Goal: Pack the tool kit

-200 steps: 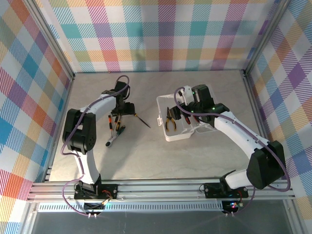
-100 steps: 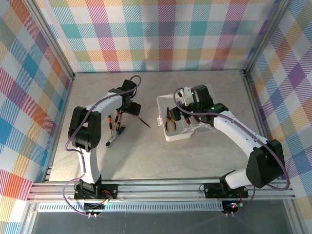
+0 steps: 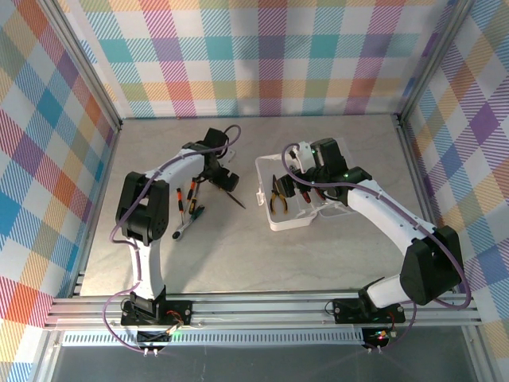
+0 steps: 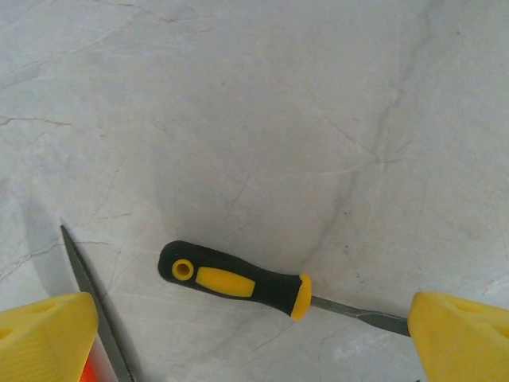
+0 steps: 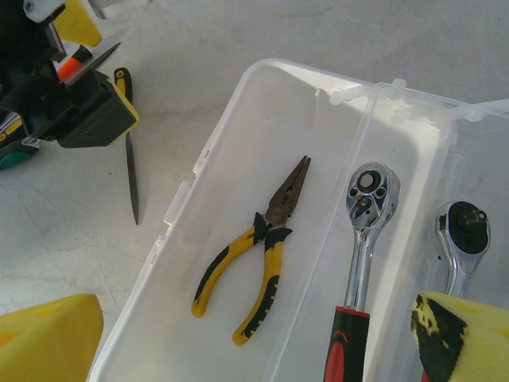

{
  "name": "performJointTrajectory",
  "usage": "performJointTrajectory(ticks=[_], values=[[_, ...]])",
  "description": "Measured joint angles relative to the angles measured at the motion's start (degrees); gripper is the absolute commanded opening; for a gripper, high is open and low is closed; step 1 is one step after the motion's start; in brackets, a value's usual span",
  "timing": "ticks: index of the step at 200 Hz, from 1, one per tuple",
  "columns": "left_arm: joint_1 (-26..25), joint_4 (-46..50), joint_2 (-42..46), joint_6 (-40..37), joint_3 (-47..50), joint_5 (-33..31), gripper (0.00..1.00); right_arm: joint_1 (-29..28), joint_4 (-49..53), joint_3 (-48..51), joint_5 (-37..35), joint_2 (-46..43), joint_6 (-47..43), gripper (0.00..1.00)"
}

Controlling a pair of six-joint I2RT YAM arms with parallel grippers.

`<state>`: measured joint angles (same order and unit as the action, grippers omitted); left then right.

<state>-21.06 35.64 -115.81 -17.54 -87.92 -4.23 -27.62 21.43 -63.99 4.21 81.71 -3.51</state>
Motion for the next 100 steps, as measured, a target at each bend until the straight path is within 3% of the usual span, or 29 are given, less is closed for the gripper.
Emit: performJointTrajectory(ticks=[100], values=[[-0.98,-2.8,-2.14,-21.51,1.18,-1.44,0.97,0.0,1.01,-1.25,0.31,0.81,-0.37,0.99]])
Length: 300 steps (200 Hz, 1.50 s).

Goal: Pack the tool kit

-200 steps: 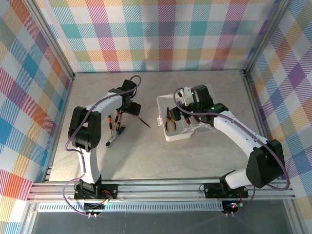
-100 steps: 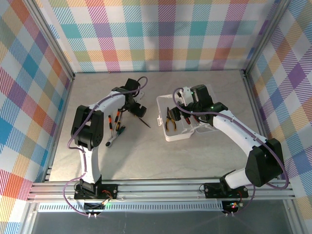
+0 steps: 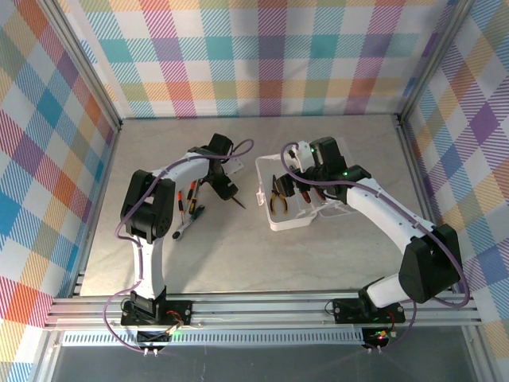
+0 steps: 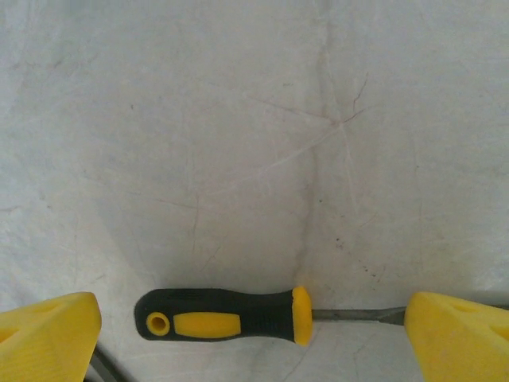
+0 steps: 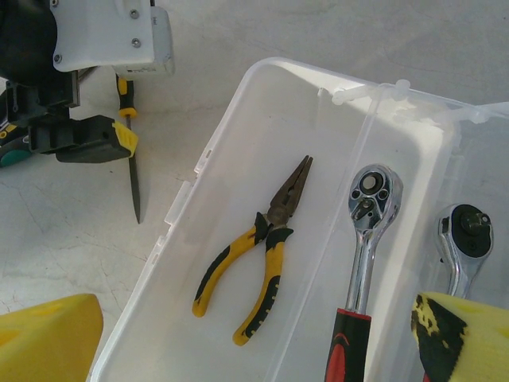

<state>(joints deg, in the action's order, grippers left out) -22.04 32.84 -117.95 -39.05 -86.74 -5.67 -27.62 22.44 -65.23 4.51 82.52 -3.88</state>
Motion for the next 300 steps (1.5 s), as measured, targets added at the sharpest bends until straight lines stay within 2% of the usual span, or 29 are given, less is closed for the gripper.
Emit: performJointTrajectory(ticks=[73,156,199,300], values=[[0.81,3.98,-1.36,-9.27,-2.56,1.36,0.95,0.0,0.63,-0.17,0.07,0.04,0.0,0.99],[2.1,10.99,-2.49,-9.57,-4.48,4.59,0.88,0.0,1.05,-1.01,0.13,0.28,0.0,0.99],[2.32,11.72,-2.25,-5.75,-4.11,5.68,0.77,0.0,1.14,-1.46,0.39,0.37,-0.02,0.99],[1.97,13.86,-0.15,11.93,-1.31,5.42,0.75,0.0,1.05,-1.88,0.96,0.55,-0.02,0.99]])
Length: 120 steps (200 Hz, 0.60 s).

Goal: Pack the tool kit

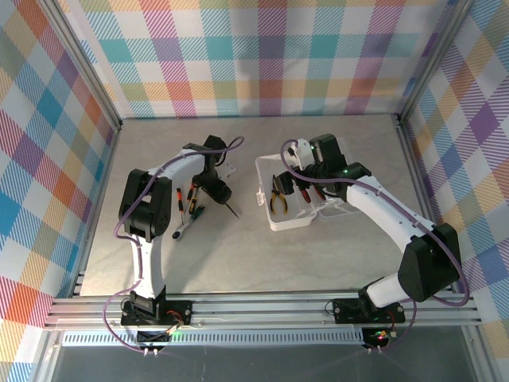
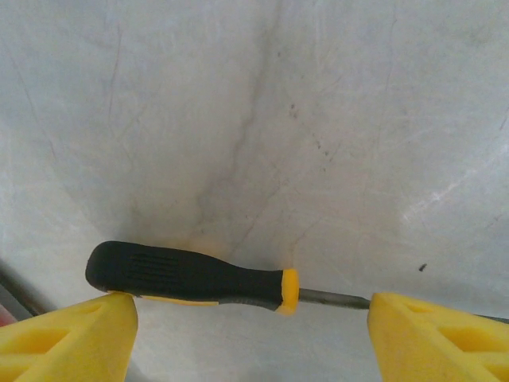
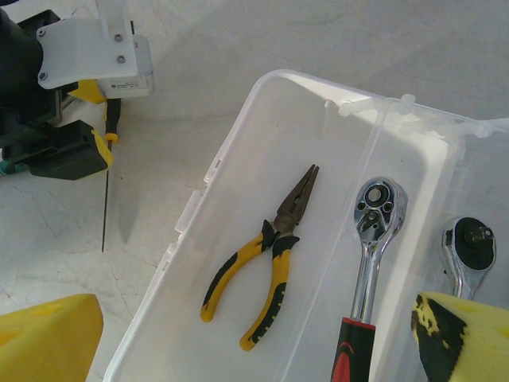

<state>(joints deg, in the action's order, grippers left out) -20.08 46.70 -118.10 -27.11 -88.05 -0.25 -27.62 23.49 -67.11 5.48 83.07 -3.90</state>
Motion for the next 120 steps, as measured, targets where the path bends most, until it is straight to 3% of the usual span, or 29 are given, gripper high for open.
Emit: performJointTrajectory(ticks=[68,95,120], values=[[-2.49,1.4,4.02,14.36,3.89,0.76,0.77,0.0,-0.02,0.0,0.0,0.0,0.0,0.99],[-2.67,1.25,7.23,14.25,3.76,-0.37,0.83,0.0,-0.09,0.0,0.0,0.0,0.0,0.99],[-2.8,0.94,9.07,9.35,3.5,-2.91,0.87,0.0,-0.28,0.02,0.0,0.0,0.0,0.99]])
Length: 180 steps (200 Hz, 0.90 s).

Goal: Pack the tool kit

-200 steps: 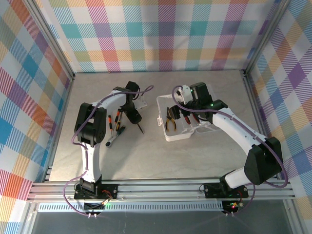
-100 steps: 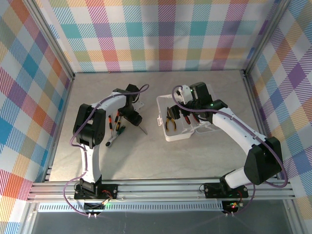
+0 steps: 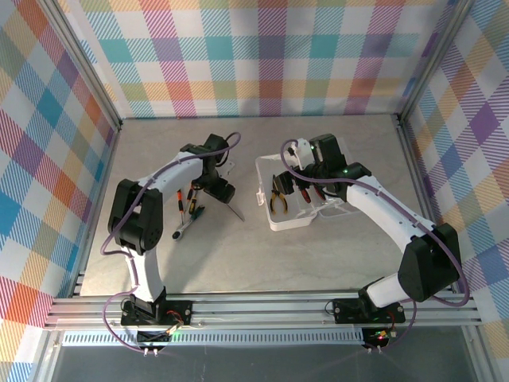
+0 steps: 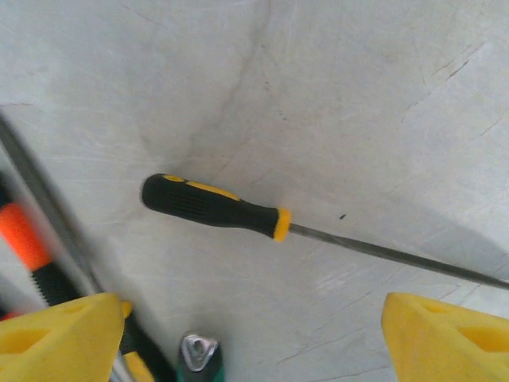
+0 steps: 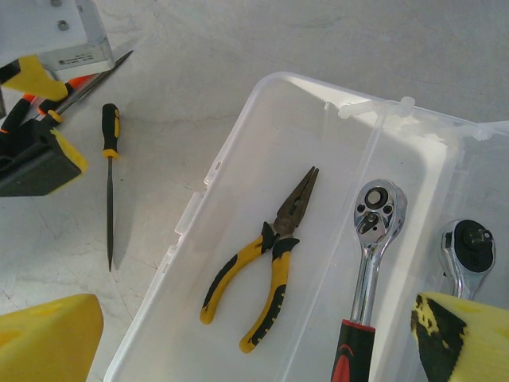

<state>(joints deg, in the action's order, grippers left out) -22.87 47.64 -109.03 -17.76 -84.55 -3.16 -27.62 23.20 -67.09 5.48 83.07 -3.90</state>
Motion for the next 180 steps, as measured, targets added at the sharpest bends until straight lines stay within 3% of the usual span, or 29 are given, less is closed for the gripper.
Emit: performJointTrajectory(ticks=[84,180], values=[[-1.14,-1.97,0.13,-23.87,1.57,-4.72,0.9,0.0,0.0,0.02,0.24,-0.02,0.02,0.99],[-1.51,-3.98,-8.68,-38.77,-1.49,-5.53,0.88,0.02,0.09,0.02,0.39,-0.02,0.02,0.99]])
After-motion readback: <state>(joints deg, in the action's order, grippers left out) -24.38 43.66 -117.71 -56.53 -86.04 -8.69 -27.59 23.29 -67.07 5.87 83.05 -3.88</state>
